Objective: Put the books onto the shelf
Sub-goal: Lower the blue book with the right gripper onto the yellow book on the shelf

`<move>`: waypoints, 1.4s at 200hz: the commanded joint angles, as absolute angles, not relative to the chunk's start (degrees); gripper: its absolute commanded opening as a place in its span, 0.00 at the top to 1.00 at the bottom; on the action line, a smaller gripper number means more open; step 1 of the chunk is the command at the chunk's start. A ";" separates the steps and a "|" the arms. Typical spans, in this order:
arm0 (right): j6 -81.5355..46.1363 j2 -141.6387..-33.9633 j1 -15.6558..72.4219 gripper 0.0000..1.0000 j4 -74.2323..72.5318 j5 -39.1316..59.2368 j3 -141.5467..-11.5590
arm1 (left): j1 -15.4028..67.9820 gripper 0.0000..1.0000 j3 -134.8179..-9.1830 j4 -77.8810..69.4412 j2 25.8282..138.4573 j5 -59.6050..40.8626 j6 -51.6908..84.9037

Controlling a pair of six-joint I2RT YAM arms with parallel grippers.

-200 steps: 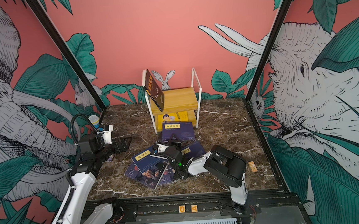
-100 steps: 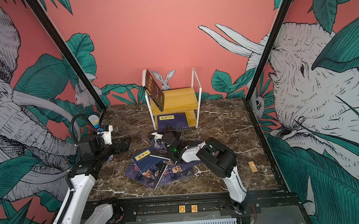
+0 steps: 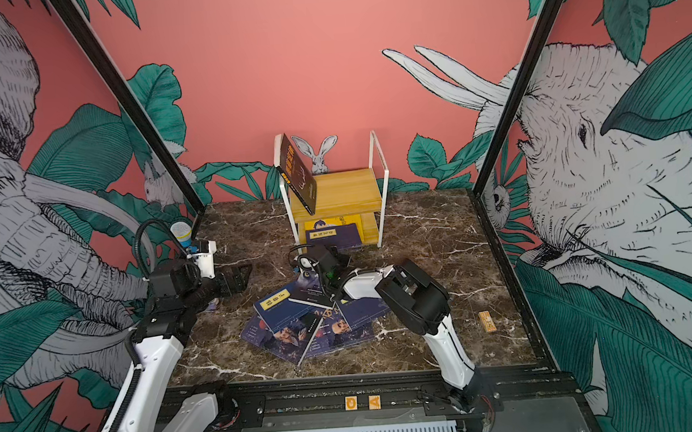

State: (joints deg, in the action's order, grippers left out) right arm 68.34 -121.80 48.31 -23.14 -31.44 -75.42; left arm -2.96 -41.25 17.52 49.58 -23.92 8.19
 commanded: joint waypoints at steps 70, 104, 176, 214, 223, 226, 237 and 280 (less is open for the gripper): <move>61.33 -118.92 45.72 0.43 -2.13 -24.79 -82.09 | -2.98 0.01 -41.90 18.01 48.91 -24.52 6.14; 62.12 -119.65 45.13 0.45 -2.38 -24.96 -83.16 | -3.05 0.01 -41.84 17.95 48.93 -24.33 5.94; 62.11 -124.39 44.28 0.43 -0.05 -24.87 -89.96 | -3.40 0.01 -41.54 17.47 49.31 -25.93 5.42; 60.23 -123.09 44.03 0.25 2.15 -24.96 -89.94 | -3.72 0.01 -41.48 17.46 49.39 -26.87 5.42; 59.15 -122.16 44.03 0.14 4.08 -24.72 -89.82 | -3.78 0.01 -41.48 17.44 49.44 -27.06 5.38; 58.82 -121.97 44.03 0.13 4.56 -24.66 -89.82 | -3.78 0.01 -41.48 17.43 49.44 -27.14 5.39; 57.28 -120.63 44.03 0.07 7.32 -23.97 -89.76 | -4.01 0.01 -41.48 17.38 49.48 -27.29 5.44; 52.60 -114.06 43.84 0.07 12.56 -19.36 -85.69 | -4.48 0.01 -41.33 17.22 49.48 -27.44 5.45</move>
State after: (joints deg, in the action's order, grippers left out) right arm 56.42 -120.49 44.34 8.93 -22.83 -87.99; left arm -3.97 -41.25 17.54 49.71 -26.39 6.39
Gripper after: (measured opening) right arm 0.935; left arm 0.995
